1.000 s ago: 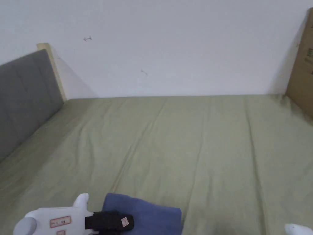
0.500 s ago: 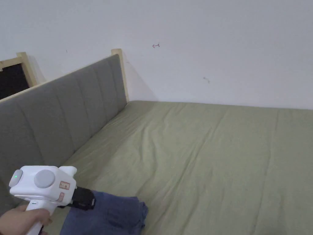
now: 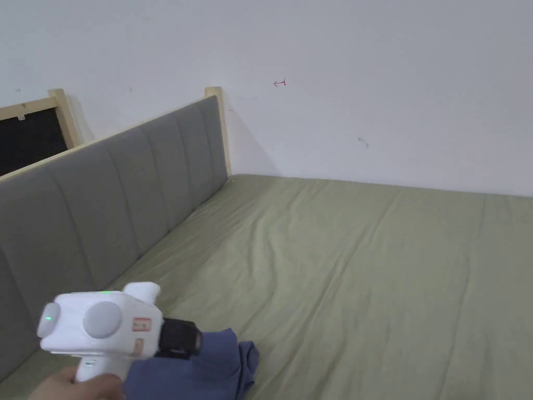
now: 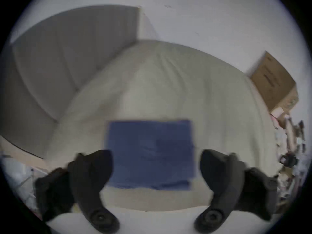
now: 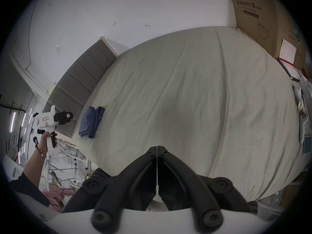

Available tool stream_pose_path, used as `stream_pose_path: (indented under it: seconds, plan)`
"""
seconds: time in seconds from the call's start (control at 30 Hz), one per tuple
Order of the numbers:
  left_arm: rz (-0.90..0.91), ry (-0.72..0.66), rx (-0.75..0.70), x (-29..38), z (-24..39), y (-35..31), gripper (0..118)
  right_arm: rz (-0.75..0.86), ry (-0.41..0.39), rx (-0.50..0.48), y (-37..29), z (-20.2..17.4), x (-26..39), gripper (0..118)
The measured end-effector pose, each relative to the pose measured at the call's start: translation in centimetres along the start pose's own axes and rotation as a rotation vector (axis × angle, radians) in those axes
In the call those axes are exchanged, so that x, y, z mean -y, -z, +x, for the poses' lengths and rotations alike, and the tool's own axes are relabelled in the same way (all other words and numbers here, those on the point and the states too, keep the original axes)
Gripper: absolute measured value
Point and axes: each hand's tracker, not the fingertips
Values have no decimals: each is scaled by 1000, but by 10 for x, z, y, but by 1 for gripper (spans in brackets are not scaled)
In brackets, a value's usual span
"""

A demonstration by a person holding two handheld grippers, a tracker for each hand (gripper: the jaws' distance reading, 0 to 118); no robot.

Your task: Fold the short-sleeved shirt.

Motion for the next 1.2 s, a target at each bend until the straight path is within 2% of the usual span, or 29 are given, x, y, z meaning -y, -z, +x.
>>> stream_pose_path:
  seconds: [0.03, 0.07, 0.13, 0.23, 0.33, 0.4, 0.47, 0.53, 0.63, 0.73, 0.83, 0.9, 0.93, 0.97, 1.0, 1.07, 1.1, 1.2]
  plan:
    - [-19, 7, 51, 2, 11, 6, 42, 2, -5, 0, 0, -2, 0, 0]
    - [-25, 22, 67, 8, 31, 11, 0, 5, -12, 2, 0, 0, 0, 0]
    - [11, 45, 60, 24, 80, 16, 0, 2, -29, 50, -2, -4, 1, 0]
    - [151, 68, 204, 31, 142, 14, 0, -3, -57, 96, -7, -2, 0, 0]
    - [360, 121, 228, 43, 198, -10, 0, 79, -108, 120, -19, 0, -3, 0]
    - [542, 211, 213, 48, 234, -34, 0, 182, -125, 114, -35, -4, -4, 0]
    - [664, 263, 186, 56, 265, -57, 0, 309, -155, 147, -52, -9, -6, 0]
    - [757, 256, 164, 58, 284, -75, 0, 443, -195, 206, -65, -16, -8, 0]
    - [918, 256, 109, 59, 304, -97, 0, 666, -239, 229, -85, -24, -12, 0]
    - [997, 234, 96, 58, 312, -112, 0, 888, -263, 278, -102, -29, -16, 0]
    - [1040, 223, 70, 63, 315, -121, 1, 990, -273, 274, -115, -31, -19, 4]
    - [1065, 229, 80, 67, 313, -126, 22, 1002, -282, 277, -120, -35, -20, 23]
    - [1069, 237, 88, 70, 313, -127, 40, 1008, -290, 283, -122, -35, -19, 39]
    - [1075, 245, 87, 73, 315, -128, 66, 1013, -297, 294, -124, -36, -17, 61]
    - [1079, 258, 87, 75, 315, -129, 86, 1017, -301, 299, -125, -38, -16, 77]
    - [1073, 281, 75, 78, 318, -130, 118, 1022, -301, 305, -125, -39, -12, 110]
    - [1068, 283, 74, 80, 322, -129, 118, 1019, -299, 312, -124, -39, -10, 117]
    - [1065, 290, 74, 86, 324, -131, 118, 1019, -293, 317, -124, -40, -3, 118]
